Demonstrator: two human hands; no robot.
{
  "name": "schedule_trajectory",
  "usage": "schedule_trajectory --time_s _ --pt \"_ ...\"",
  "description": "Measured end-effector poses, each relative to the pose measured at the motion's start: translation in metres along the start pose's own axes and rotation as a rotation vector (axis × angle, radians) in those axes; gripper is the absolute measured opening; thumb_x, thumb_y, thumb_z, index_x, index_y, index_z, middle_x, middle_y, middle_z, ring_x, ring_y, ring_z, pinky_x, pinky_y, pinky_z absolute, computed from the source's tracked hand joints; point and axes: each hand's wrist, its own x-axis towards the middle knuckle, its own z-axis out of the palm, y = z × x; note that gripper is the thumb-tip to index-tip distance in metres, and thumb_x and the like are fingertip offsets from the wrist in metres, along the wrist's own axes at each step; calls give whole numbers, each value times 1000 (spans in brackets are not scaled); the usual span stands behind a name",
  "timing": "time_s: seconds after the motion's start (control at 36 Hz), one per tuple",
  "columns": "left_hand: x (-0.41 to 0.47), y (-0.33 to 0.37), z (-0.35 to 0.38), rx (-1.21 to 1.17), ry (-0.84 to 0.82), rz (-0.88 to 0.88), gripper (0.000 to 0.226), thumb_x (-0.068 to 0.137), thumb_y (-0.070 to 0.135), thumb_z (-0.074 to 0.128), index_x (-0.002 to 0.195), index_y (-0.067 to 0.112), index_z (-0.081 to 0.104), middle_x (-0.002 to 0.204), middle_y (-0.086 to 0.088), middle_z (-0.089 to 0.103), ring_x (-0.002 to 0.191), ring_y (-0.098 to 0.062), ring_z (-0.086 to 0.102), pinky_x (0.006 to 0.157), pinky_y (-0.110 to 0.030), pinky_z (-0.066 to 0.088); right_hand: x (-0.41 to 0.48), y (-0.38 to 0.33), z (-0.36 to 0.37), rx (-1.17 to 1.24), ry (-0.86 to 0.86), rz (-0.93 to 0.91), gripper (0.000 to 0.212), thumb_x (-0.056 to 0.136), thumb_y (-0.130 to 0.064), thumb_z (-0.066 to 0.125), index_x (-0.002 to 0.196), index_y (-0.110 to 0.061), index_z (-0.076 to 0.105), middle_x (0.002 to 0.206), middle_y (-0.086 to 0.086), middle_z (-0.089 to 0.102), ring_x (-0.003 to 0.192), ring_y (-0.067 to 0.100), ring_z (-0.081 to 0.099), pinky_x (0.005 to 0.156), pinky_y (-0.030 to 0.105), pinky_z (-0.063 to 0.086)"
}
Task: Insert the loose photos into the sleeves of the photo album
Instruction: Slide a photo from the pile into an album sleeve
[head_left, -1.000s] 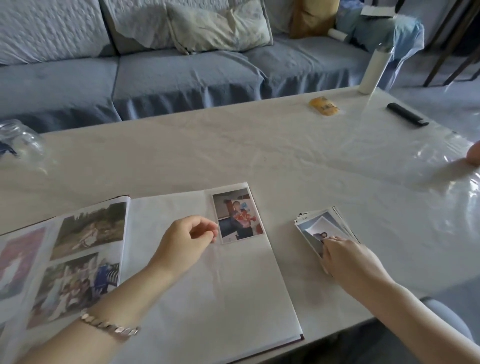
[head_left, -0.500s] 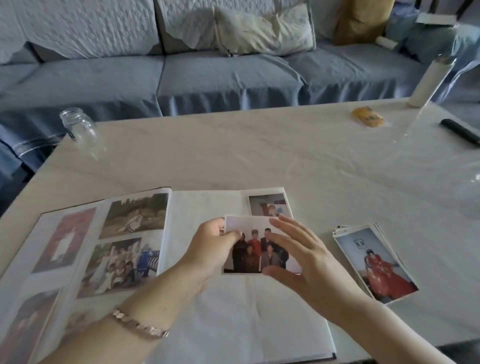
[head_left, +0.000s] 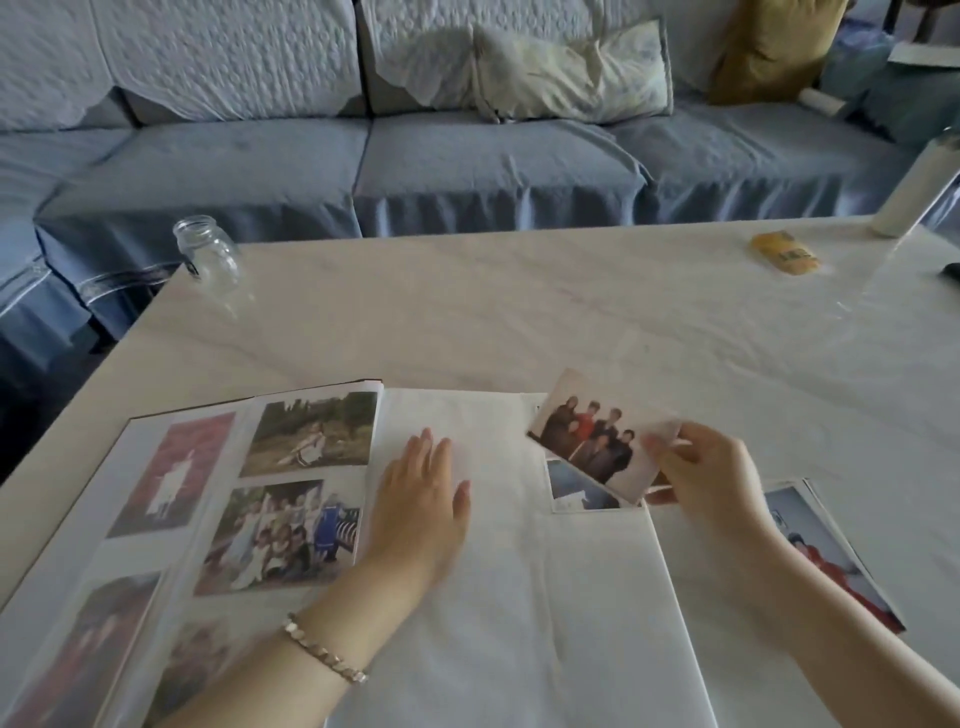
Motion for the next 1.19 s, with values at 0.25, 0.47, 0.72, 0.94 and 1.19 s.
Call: schedule_trajectory --time_s 0.25,0.47,0.72,0.94,1.19 --pt "0 -17 34 214 67 43 62 90 48 28 127 9 59 134 -23 51 123 -44 48 108 -41 12 31 -4 5 -343 28 -174 6 89 -13 60 85 -17 58 68 6 67 46 21 62 52 28 44" --pt "-1 -19 39 230 131 28 59 87 45 33 127 10 58 136 -23 49 126 -42 46 110 -39 8 35 2 18 -393 -230 -36 20 88 -9 58 70 -17 60 48 -5 62 33 12 55 38 14 39" --pt "-2 -20 42 228 202 42 59 87 44 33 132 13 54 139 -21 47 129 -42 42 109 -42 11 65 3 29 -331 -316 81 16 84 -11 66 85 5 64 65 17 64 36 16 50 48 31 45" --pt "-2 -20 44 235 244 51 58 86 44 33 131 13 54 138 -20 48 128 -42 43 108 -43 16 55 -11 81 -147 -454 80 10 90 -10 60 85 -2 64 72 9 67 57 16 65 57 29 58" --pt "-1 -19 44 227 241 56 58 86 44 34 132 15 54 139 -20 48 129 -41 43 106 -44 19 47 -5 88 -168 -348 77 11 87 -9 63 96 -7 67 81 5 68 70 26 68 73 38 58"
